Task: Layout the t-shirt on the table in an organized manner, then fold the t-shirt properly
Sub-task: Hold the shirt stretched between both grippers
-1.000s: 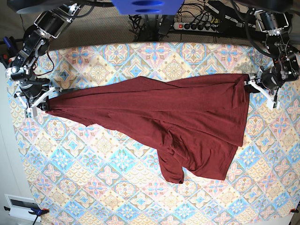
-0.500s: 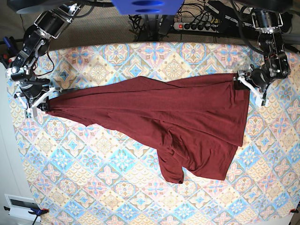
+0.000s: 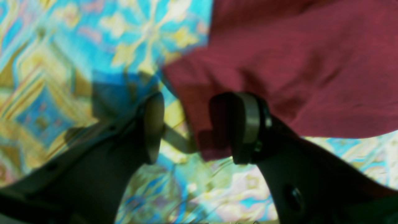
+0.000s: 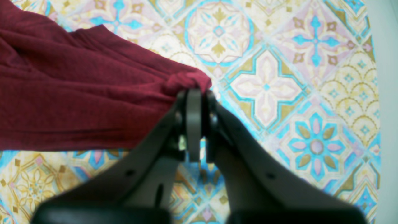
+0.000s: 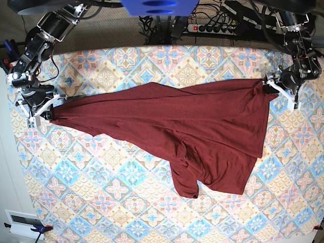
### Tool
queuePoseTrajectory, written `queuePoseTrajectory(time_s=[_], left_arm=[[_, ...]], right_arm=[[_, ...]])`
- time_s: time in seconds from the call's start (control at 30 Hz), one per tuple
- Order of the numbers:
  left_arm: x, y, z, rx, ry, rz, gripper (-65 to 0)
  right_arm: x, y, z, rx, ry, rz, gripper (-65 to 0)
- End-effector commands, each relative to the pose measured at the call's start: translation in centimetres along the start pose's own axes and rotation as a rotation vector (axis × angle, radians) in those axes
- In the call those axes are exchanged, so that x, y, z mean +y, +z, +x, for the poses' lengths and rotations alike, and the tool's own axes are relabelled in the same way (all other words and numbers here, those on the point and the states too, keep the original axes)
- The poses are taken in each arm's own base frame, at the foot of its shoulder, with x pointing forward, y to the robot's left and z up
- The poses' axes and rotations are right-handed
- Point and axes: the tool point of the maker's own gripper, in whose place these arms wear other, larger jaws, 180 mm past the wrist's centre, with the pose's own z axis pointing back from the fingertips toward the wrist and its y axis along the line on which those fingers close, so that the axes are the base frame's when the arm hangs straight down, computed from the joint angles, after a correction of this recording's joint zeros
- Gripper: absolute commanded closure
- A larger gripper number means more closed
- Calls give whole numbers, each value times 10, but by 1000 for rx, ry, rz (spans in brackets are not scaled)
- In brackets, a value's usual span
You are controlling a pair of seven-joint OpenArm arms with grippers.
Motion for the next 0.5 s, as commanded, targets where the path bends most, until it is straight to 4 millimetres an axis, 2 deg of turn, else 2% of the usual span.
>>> queuePoseTrajectory(time_s=[0.0,0.1,0.23,0.3,0.4,0.47], left_arm=[[5,5,10,-25,-20,14,-334],[0,1,4,-6,-19,3,-334],[-18,-19,-18,68,-23,-45,-330],[-29,-23,-23,87,-48,-70,-317],[-37,-26,-27,100,-66,-88,-238],[-37,-26,-26,97,-63,-88,-141]], right_arm=[[-7,4,19,-56,13,-13,0],[-7,4,19,-56,13,-13,0],[-7,4,18,-55,13,-13,0],[-7,4,18,-55,13,-13,0],[-7,4,18,-55,13,-13,0],[-7,4,18,-54,14,-14,0]])
